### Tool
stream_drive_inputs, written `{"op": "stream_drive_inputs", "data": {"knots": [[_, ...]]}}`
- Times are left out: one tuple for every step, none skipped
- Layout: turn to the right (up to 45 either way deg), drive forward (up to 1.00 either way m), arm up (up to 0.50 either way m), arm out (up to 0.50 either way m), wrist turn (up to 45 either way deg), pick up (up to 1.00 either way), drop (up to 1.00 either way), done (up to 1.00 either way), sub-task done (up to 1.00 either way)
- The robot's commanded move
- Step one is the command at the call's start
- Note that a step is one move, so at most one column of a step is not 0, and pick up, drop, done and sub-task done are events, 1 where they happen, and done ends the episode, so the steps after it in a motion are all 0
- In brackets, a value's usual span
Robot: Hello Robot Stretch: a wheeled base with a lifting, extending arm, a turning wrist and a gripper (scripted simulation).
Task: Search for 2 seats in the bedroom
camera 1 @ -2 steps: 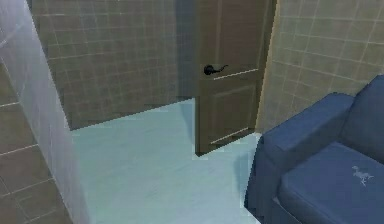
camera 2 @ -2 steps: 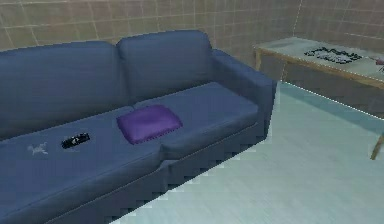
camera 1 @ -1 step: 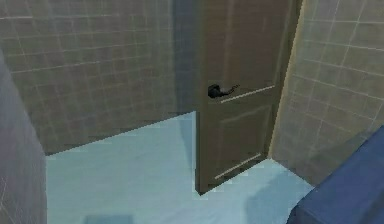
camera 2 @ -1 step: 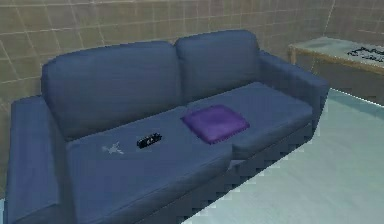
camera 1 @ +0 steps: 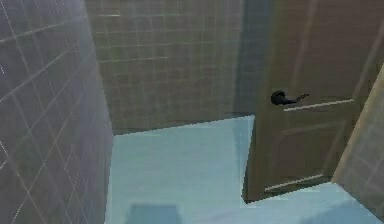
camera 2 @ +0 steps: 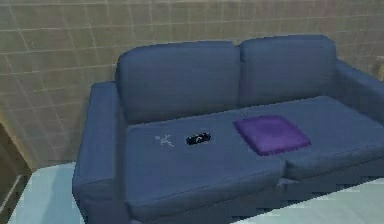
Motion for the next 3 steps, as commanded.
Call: {"op": "stream_drive_inputs", "data": {"knots": [[0.0, 1.0, 0.0, 0.0, 0.0, 0.0, 0.0, 0.0, 0.0], [-6.0, 0.0, 0.0, 0.0, 0.0, 0.0, 0.0, 0.0, 0.0], [0.0, 0.4, 0.0, 0.0, 0.0, 0.0, 0.0, 0.0, 0.0]]}}
